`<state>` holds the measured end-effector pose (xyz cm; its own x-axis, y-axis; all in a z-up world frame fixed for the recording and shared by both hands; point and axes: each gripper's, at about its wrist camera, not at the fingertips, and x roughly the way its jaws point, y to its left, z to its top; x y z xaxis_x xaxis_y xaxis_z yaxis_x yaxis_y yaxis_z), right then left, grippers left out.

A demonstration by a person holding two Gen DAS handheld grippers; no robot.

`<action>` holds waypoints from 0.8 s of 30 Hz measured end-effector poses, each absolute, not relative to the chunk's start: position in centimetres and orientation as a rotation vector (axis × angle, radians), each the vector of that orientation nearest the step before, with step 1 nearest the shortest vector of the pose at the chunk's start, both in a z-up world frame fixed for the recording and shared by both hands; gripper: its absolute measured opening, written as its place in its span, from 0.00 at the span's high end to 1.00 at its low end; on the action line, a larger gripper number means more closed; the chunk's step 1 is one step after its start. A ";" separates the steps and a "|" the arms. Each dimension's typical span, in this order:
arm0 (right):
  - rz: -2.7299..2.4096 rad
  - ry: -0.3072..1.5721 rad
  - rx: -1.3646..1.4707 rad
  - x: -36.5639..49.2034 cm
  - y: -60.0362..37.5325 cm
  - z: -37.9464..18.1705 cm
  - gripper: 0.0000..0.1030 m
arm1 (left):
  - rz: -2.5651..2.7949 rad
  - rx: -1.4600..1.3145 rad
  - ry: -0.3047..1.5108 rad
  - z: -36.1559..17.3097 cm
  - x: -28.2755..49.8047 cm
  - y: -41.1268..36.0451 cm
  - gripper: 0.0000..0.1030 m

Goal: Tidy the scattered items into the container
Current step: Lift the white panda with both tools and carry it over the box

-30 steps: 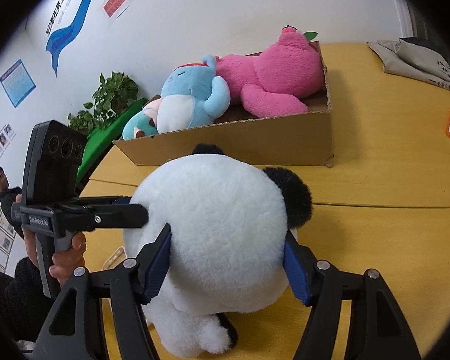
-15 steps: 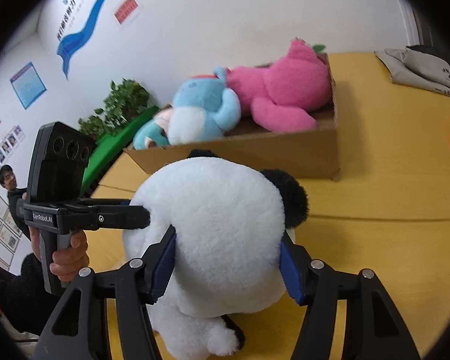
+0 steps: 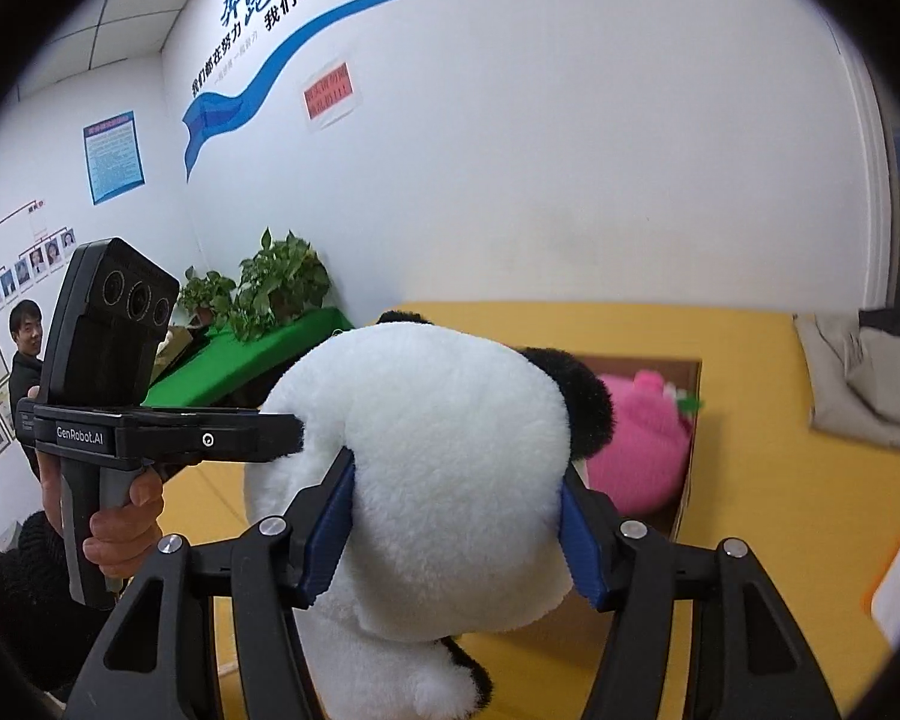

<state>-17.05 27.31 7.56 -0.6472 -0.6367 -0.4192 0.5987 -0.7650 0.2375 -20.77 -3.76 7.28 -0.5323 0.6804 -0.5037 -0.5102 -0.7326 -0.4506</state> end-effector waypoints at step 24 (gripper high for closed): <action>-2.386 -0.070 0.821 -27.2 27.0 0.8 0.46 | 2.266 -1.099 -0.323 -2.1 -30.6 -0.9 0.37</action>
<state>-27.25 27.03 0.80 -0.6235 -0.5637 -0.5418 0.5309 -0.8140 0.2359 -30.59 -0.95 -2.10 -0.4820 0.6061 -0.6327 -0.4054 -0.7944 -0.4522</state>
